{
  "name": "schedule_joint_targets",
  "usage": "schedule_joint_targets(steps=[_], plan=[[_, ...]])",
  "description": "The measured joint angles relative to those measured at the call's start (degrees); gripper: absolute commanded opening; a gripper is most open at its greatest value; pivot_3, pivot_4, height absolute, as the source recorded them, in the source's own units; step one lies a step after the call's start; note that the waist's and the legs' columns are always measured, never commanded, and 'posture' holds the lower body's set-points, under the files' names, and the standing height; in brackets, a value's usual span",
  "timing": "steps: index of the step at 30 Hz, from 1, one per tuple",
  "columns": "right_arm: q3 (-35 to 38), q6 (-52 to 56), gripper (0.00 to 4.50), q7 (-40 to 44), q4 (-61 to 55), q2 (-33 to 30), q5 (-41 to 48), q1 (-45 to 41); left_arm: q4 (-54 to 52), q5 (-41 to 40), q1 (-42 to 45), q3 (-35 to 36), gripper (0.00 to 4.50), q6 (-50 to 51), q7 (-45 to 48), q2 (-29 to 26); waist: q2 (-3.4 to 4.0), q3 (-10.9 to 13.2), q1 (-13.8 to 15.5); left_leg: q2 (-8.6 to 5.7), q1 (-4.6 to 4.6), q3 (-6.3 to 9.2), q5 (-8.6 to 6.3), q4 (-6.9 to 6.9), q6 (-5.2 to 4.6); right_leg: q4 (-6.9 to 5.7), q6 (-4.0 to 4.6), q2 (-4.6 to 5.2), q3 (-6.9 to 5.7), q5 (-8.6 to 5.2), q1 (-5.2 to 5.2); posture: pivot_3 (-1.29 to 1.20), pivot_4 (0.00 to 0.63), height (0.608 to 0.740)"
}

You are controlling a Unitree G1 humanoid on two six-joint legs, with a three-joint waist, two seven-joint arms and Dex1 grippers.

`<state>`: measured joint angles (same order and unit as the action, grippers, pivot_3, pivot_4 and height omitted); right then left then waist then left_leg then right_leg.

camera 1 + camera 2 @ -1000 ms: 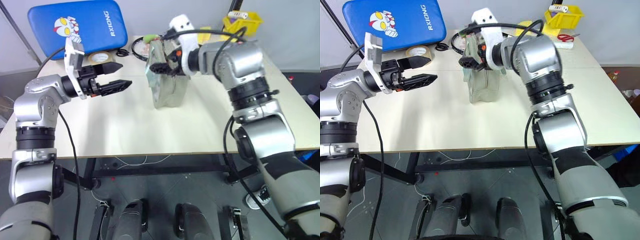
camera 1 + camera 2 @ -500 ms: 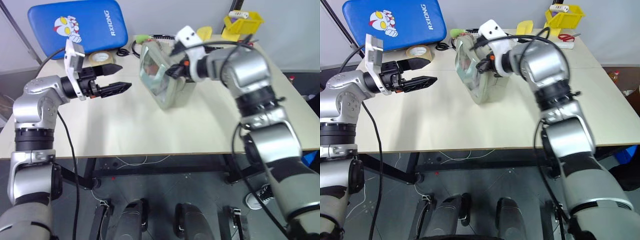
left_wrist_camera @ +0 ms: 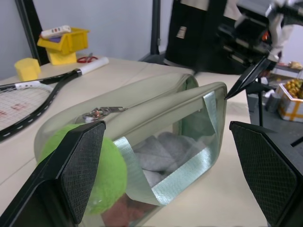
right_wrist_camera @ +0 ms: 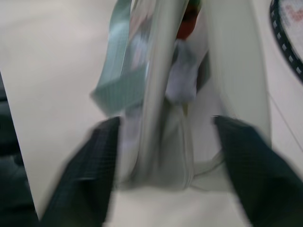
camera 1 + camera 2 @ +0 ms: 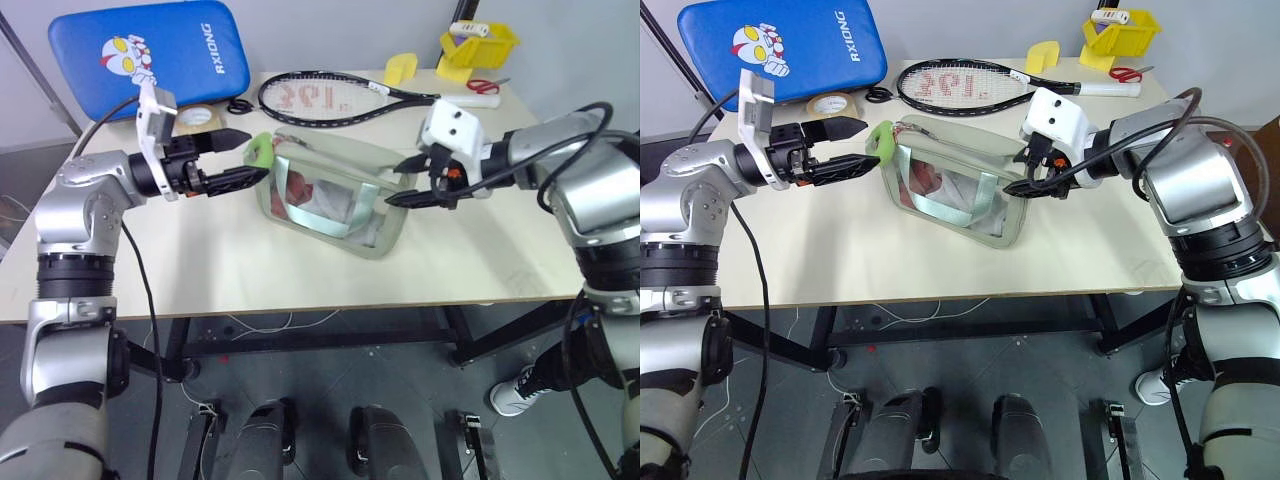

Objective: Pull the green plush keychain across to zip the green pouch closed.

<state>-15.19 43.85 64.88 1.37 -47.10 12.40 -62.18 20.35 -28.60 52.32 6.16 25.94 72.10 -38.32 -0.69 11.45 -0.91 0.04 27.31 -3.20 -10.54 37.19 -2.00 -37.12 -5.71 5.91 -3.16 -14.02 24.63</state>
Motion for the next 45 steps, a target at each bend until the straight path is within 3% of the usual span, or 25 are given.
schedule_joint_targets(steps=[6, 8, 11, 16, 17, 23, 29, 39, 40, 42, 45], plan=[[-0.2, 6.0, 4.13, -3.8, -0.8, 8.8, 1.1, -6.4, 1.1, 0.6, 0.3, -0.3, 4.5, -0.3, 0.4, 0.0, -0.01, 0.0, 0.1, 0.01, 0.0, 0.01, 0.0, 0.03, 0.0, -0.02, 0.0, 0.0, -0.01, 0.0, -0.02, 0.0, 0.15, 0.74], [-3.2, 8.0, 4.13, -7.1, 4.8, 14.9, -1.2, -9.6, 1.5, 0.7, 0.6, -0.4, 4.5, -0.3, 0.4, 0.1, -0.01, 0.0, 0.0, 0.0, -0.01, 0.01, 0.0, 0.03, 0.0, -0.06, 0.01, 0.0, -0.01, 0.0, -0.02, 0.0, 0.15, 0.74], [-7.4, 9.4, 2.84, -9.8, 11.6, 19.0, -4.1, -11.5, 1.4, 0.7, 0.9, -0.8, 4.5, -0.4, 0.5, 0.3, -0.01, 0.0, 0.4, -0.03, 0.08, 0.05, 0.01, 0.02, 0.01, -0.03, 0.01, -0.01, -0.02, 0.0, 0.01, 0.0, 0.15, 0.74], [-8.6, 9.2, 0.24, -11.8, 19.1, 19.9, -7.1, -14.1, 1.0, 0.8, 0.6, -0.8, 4.5, -0.4, 0.4, -0.1, -0.01, 0.0, 0.2, -0.09, 0.09, 0.03, 0.01, 0.1, 0.01, -0.02, 0.02, 0.02, 0.02, 0.01, -0.01, 0.0, 0.15, 0.74], [-8.5, 9.1, 0.04, -11.7, 19.1, 20.0, -7.1, -14.6, 0.9, 0.8, 0.6, -0.8, 4.5, -0.4, 0.4, -0.1, -0.01, 0.0, 0.2, -0.07, 0.08, 0.03, 0.0, 0.09, 0.01, -0.03, 0.02, 0.01, 0.02, 0.01, -0.01, 0.0, 0.15, 0.74], [-8.1, 5.9, 0.04, -8.2, 17.1, 18.1, -6.5, -14.1, -0.1, 0.8, -0.3, -0.8, 4.5, -0.4, 0.2, -0.1, 0.0, 0.0, 0.1, -0.05, 0.07, 0.03, 0.02, 0.03, 0.02, -0.06, 0.01, -0.04, 0.01, 0.01, 0.05, 0.0, 0.15, 0.74], [-8.0, -5.9, 0.04, 1.9, 10.3, 11.6, -5.6, -8.0, -0.2, 0.7, -0.4, -0.7, 4.5, -0.4, 0.2, -0.1, 0.0, 0.0, 0.1, -0.06, 0.06, 0.03, 0.01, 0.06, 0.02, -0.05, 0.0, -0.04, 0.0, 0.0, 0.01, 0.0, 0.15, 0.74], [-7.9, -12.6, 0.04, 5.4, 9.7, 11.0, -6.6, -5.7, -0.2, 0.7, -0.4, -0.7, 4.5, -0.5, 0.4, -0.5, 0.0, 0.0, 0.2, -0.03, 0.05, 0.03, 0.02, 0.06, 0.03, -0.06, 0.0, -0.04, 0.0, 0.0, 0.01, 0.0, 0.15, 0.74], [-7.9, -12.8, 0.8, 5.4, 9.5, 11.0, -6.7, -5.3, -0.2, 0.7, -0.4, -0.7, 4.5, -0.5, 0.4, -0.6, -0.01, 0.0, 0.2, -0.03, 0.05, 0.03, 0.02, 0.07, 0.03, -0.06, 0.0, -0.04, 0.0, 0.0, 0.0, 0.0, 0.15, 0.74], [-7.9, -12.7, 1.58, 5.4, 9.4, 11.0, -7.0, -5.2, -0.2, 0.7, -0.4, -0.7, 4.5, -0.5, 0.4, -0.6, 0.0, 0.0, 0.2, -0.03, 0.05, 0.05, 0.02, 0.08, 0.03, -0.07, 0.0, -0.04, -0.01, 0.0, -0.01, 0.0, 0.15, 0.74], [-6.9, -10.5, 3.13, 4.9, 8.2, 10.1, -7.0, -5.0, -0.2, 0.7, -0.4, -0.8, 4.5, -0.4, 0.7, -0.6, 0.0, 0.0, 0.2, -0.02, 0.05, 0.05, 0.02, 0.08, 0.03, -0.06, 0.0, -0.04, -0.01, 0.0, 0.0, 0.0, 0.15, 0.74]])
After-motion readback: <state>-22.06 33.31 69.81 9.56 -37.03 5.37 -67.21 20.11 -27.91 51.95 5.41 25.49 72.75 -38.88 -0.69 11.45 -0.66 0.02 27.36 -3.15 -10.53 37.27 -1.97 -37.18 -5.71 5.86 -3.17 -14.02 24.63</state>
